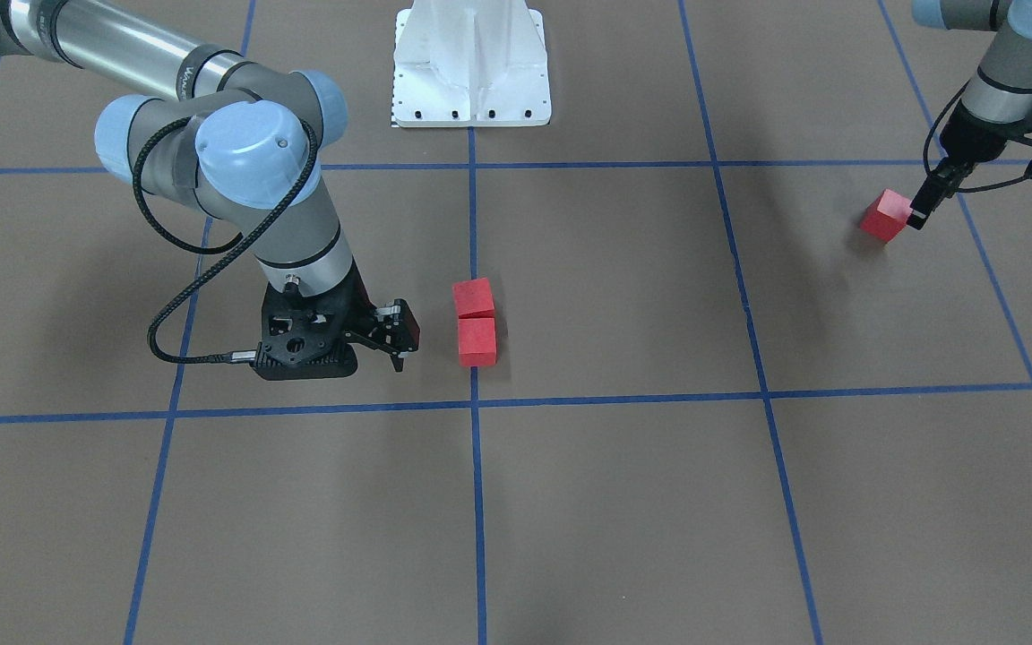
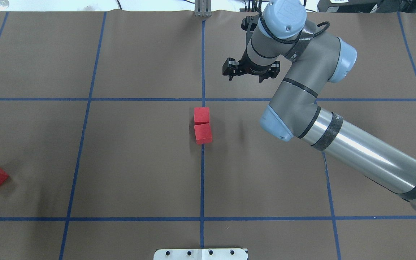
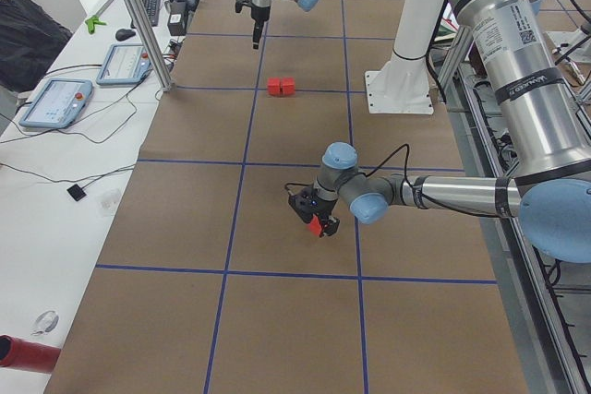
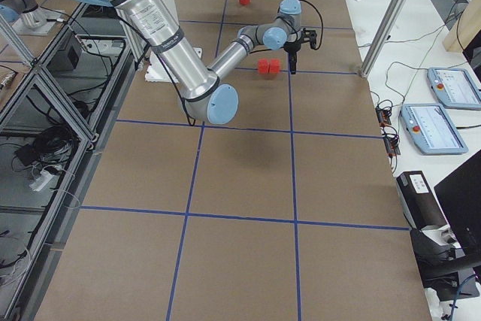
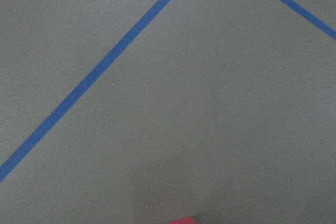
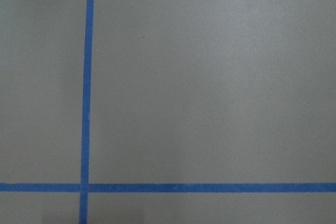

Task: Form red blocks into L shape at center

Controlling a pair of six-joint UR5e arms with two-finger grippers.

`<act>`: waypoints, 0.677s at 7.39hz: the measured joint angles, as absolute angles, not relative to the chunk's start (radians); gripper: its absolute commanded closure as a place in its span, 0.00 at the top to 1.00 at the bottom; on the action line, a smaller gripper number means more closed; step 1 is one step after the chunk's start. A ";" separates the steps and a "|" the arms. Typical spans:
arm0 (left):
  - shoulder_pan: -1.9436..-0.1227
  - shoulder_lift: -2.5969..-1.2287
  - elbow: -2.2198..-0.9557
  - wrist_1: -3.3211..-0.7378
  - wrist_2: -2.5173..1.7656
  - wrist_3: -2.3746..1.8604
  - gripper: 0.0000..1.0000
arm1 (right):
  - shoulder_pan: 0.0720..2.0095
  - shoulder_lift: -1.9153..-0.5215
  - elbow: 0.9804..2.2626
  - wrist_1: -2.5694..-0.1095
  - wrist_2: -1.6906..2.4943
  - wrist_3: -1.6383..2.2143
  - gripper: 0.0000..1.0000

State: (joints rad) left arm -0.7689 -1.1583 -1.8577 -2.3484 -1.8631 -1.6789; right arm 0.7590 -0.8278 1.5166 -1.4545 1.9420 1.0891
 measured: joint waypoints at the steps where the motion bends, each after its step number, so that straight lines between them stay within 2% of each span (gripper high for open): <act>1: -0.753 -1.162 -1.852 -2.349 -1.863 -1.696 1.00 | 0.761 -0.828 1.517 -1.455 1.942 1.089 0.99; 5: -0.725 -1.188 -1.838 -2.349 -1.862 -1.712 1.00 | 0.767 -0.838 1.530 -1.455 1.944 1.089 0.99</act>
